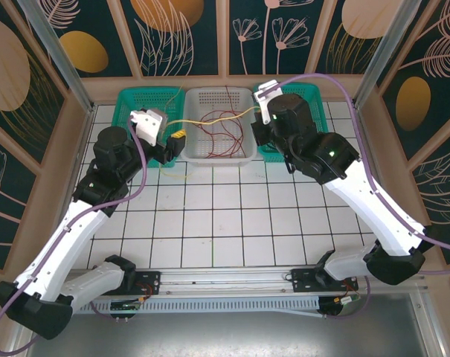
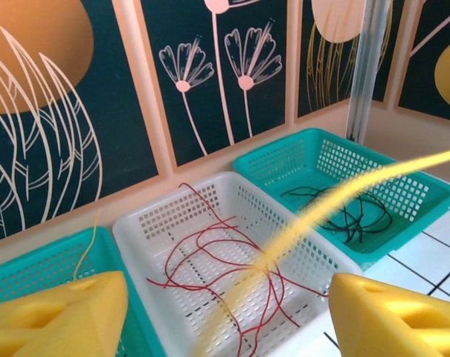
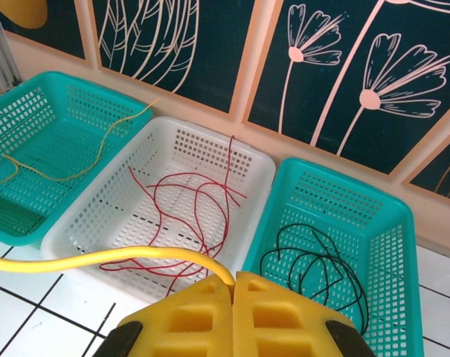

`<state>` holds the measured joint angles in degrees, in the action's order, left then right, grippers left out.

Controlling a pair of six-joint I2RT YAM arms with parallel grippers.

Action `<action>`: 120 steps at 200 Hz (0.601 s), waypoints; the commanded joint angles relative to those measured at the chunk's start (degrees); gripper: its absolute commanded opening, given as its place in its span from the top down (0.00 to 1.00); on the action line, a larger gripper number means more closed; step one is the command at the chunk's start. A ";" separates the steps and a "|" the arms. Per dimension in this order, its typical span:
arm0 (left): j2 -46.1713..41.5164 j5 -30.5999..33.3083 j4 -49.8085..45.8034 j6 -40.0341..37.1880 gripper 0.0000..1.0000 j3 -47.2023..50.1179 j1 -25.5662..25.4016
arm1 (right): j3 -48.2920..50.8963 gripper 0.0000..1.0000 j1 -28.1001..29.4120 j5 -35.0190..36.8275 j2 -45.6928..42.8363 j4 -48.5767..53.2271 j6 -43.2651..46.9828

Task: Untangle the cables

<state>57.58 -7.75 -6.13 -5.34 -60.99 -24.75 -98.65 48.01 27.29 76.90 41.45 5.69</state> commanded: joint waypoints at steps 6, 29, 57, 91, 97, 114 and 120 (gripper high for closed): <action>1.07 2.38 3.22 -1.64 0.37 1.03 0.14 | -1.62 1.00 0.94 -0.60 -1.47 -0.67 0.72; 1.87 1.44 4.86 -2.08 0.52 1.23 0.23 | -1.28 1.00 1.29 -0.92 -1.93 -0.67 0.81; 2.14 0.54 5.32 -3.89 0.76 1.01 0.23 | -0.87 1.00 1.38 -0.24 -2.02 -0.41 0.72; 1.27 -1.88 1.91 -5.76 0.91 1.16 0.15 | -0.24 1.00 0.99 3.91 -1.93 -1.34 0.82; 1.05 -2.45 0.90 -6.09 0.92 1.27 0.12 | -0.23 1.00 0.70 3.88 -1.93 -1.61 0.90; 0.60 -1.95 -3.59 -9.33 1.00 1.13 -1.85 | -0.39 1.00 -0.67 3.31 -1.99 -2.37 0.81; 0.42 -0.08 -5.36 -10.91 1.00 1.22 -3.48 | -0.48 1.00 -1.25 3.04 -1.93 -2.56 0.81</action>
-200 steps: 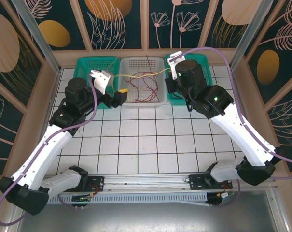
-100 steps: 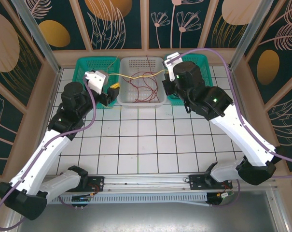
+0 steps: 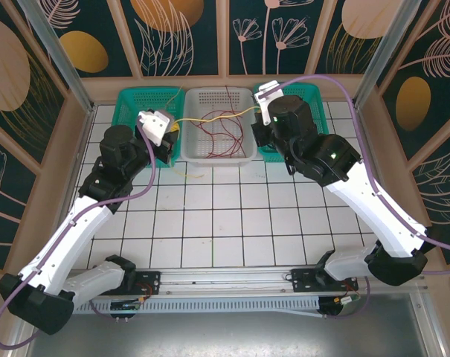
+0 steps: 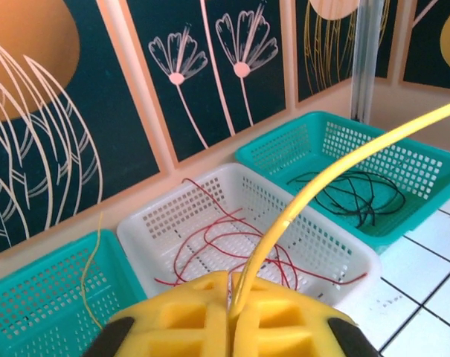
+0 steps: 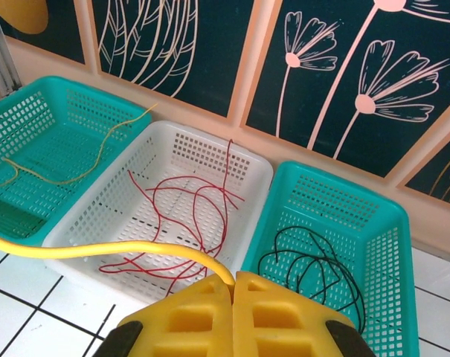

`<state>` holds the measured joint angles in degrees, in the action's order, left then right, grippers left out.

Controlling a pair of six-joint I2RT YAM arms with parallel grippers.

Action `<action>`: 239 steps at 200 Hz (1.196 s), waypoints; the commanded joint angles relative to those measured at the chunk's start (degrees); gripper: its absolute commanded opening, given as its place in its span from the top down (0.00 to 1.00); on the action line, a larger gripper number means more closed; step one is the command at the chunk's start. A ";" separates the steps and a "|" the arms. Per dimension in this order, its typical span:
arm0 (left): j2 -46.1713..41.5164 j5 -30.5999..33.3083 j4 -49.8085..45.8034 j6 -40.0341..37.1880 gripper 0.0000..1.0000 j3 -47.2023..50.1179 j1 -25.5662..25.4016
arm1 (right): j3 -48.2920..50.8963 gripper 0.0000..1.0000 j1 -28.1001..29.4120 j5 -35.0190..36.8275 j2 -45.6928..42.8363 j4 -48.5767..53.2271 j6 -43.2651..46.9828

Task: Untangle the cables

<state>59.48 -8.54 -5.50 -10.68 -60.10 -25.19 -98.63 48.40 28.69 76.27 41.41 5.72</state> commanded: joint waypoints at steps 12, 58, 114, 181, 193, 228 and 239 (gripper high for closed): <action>-1.40 3.34 -9.82 -8.64 1.00 0.33 -6.15 | -0.82 1.00 -2.92 0.97 -1.17 -2.99 0.60; 0.77 6.53 -21.58 -12.12 1.00 -0.80 -15.04 | -0.50 1.00 -6.89 -2.89 -0.36 -4.05 0.99; 1.26 5.96 -23.98 -11.63 1.00 -3.11 -15.77 | 1.13 1.00 -8.19 -4.52 0.33 -3.97 0.35; 0.31 -2.58 -18.62 -2.07 1.00 -6.22 -6.91 | 9.47 0.65 -12.19 -2.50 -2.70 -4.78 -1.31; -0.16 -3.41 -18.11 -1.68 1.00 -7.01 -6.10 | 9.94 0.61 -14.06 -2.01 -2.62 -4.16 -2.35; 0.47 -3.11 -19.66 -1.96 1.00 -7.93 -4.68 | 10.34 0.57 -19.14 -1.88 -2.49 -3.62 -5.23; 0.36 -3.27 -19.14 -0.94 1.00 -7.84 -3.65 | 10.13 0.57 -20.67 -0.96 -2.53 -3.54 -6.43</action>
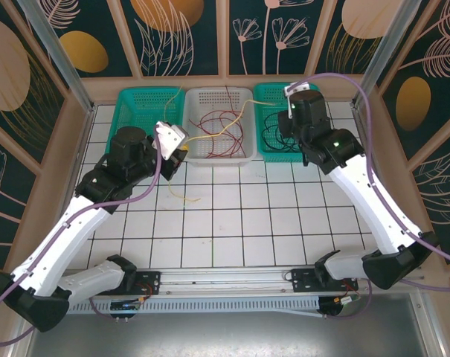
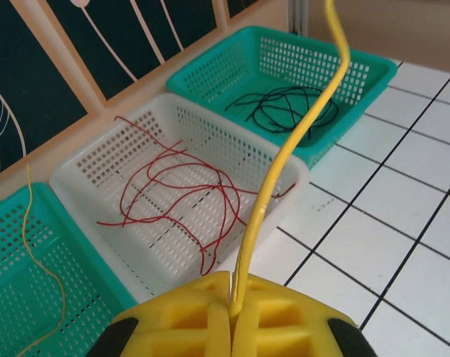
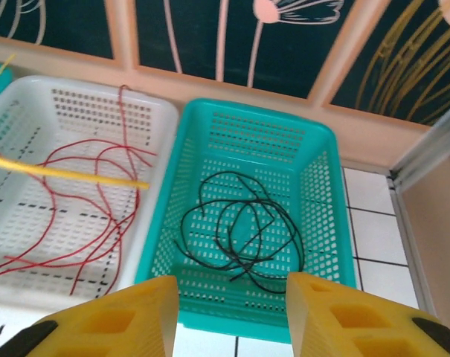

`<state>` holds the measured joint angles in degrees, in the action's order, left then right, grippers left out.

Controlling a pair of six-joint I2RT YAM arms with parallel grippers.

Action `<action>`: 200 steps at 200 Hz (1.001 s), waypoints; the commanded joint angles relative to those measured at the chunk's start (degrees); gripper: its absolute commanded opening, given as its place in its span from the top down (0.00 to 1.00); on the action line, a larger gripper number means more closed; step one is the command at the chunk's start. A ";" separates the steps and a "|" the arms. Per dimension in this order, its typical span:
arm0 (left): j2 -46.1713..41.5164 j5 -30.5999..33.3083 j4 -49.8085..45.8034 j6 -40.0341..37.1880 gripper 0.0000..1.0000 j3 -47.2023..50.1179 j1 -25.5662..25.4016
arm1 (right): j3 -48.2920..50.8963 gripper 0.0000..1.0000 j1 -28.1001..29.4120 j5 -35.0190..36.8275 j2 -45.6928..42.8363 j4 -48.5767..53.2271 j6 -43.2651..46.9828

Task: Untangle the cables

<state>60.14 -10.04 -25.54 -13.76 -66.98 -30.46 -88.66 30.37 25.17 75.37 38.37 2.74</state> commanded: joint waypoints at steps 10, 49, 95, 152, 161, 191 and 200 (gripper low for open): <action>-0.25 -1.56 1.78 3.61 1.00 -0.96 2.77 | -0.12 0.57 -4.03 2.43 -1.78 -0.16 -4.66; -0.02 8.12 10.15 14.11 1.00 -1.26 6.99 | 0.88 0.57 -4.19 -6.08 -5.62 -2.38 -8.81; 6.82 13.27 13.66 30.62 1.00 -9.63 15.91 | 10.43 0.58 3.53 -15.75 -11.24 -10.55 -18.64; 20.59 9.33 9.83 32.53 1.00 -22.53 24.34 | 19.87 0.60 17.78 -15.87 -10.04 -19.71 -27.09; 22.99 10.16 7.61 29.64 1.00 -25.17 25.05 | 20.36 0.60 19.14 -16.02 -9.41 -20.53 -27.80; 27.89 10.05 3.45 24.48 1.00 -29.42 28.09 | 21.29 0.60 21.79 -15.99 -7.90 -21.97 -29.08; 28.41 8.00 4.05 24.70 1.00 -28.84 29.49 | 21.49 0.60 21.92 -16.09 -7.70 -22.28 -29.33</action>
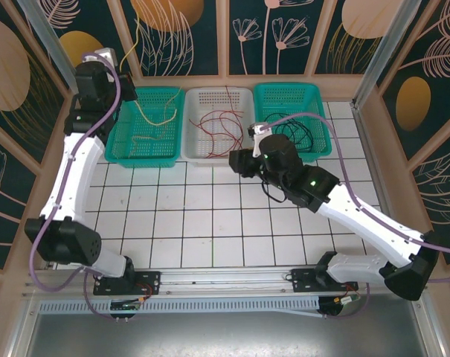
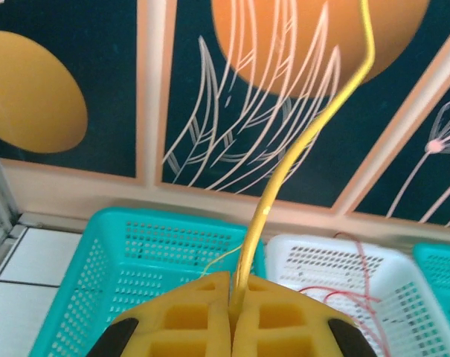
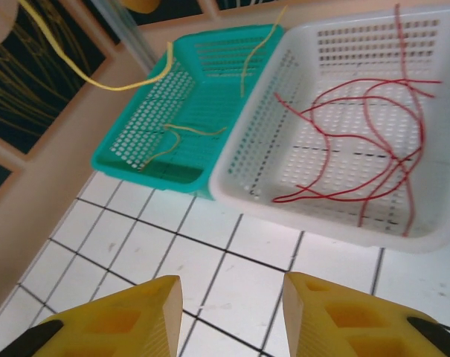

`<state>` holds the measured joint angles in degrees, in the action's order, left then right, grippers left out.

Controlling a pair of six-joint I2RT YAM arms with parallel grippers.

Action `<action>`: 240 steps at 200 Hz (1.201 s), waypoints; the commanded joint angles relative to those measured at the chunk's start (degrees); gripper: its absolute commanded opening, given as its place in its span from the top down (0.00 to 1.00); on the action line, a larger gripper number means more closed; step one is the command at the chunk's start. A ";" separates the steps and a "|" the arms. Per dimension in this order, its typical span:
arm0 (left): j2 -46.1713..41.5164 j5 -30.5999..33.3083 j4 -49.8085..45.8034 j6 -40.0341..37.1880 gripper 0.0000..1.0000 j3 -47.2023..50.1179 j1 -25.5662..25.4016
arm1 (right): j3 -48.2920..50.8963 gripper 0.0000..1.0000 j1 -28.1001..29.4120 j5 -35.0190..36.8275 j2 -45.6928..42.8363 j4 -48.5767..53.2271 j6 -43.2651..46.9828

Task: Untangle the cables

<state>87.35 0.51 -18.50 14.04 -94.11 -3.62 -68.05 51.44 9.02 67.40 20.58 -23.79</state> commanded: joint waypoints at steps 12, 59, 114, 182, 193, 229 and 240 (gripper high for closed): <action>2.33 -3.69 -2.42 -3.58 1.00 -1.18 3.66 | 1.11 0.60 0.85 -0.22 0.45 -4.83 -3.17; 8.93 -1.01 -3.92 -7.00 1.00 -2.57 3.88 | 1.27 0.60 1.12 0.34 -0.45 -2.86 -4.02; 14.86 0.48 -5.34 -8.00 0.90 -2.77 3.88 | 2.46 0.61 1.12 1.78 -1.99 -1.77 -5.21; 12.38 0.31 1.37 -4.84 0.45 8.44 3.88 | 0.95 0.61 1.23 3.74 -2.51 0.02 -4.80; 11.20 0.92 1.62 -4.57 0.43 8.73 3.87 | 0.44 0.61 1.21 4.52 -2.87 0.48 -4.45; 2.58 0.07 1.55 -2.00 0.38 7.49 3.88 | -0.94 0.58 1.20 10.01 -5.33 0.50 -2.31; -1.13 -0.84 3.12 0.57 0.23 8.70 3.88 | -0.58 0.55 1.21 12.68 -7.05 -0.58 -1.52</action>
<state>95.74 0.67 -19.81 10.20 -85.01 0.23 -66.78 52.25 14.57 64.31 20.99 -27.14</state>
